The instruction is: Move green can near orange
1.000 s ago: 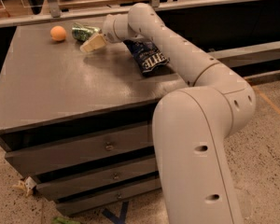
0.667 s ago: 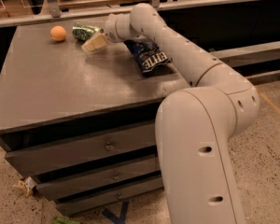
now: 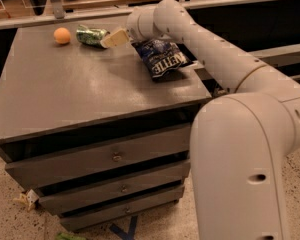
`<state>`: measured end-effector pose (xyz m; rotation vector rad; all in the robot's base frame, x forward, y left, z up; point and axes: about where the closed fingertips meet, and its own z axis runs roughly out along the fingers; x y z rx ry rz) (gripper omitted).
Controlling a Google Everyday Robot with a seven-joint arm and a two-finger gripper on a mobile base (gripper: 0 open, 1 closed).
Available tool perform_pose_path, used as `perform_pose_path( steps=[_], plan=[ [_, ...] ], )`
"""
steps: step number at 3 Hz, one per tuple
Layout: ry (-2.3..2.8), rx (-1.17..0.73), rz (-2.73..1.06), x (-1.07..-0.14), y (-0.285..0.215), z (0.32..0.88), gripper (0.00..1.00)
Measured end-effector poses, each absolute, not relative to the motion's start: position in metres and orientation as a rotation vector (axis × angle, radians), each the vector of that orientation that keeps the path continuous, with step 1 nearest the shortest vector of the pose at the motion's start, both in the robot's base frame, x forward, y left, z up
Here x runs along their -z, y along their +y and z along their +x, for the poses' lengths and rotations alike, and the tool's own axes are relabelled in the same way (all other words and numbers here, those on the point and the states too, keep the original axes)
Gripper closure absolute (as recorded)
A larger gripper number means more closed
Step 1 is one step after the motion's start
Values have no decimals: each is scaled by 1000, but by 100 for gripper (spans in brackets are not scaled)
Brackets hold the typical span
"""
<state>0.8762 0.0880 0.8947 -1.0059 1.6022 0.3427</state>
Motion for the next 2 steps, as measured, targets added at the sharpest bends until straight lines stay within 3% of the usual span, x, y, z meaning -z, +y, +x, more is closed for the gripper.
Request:
perform_pose_path(
  steps=[1, 2],
  plan=[
    [1611, -260, -940, -915, 47, 867, 0],
    [1612, -267, -947, -911, 53, 866, 0]
  ],
)
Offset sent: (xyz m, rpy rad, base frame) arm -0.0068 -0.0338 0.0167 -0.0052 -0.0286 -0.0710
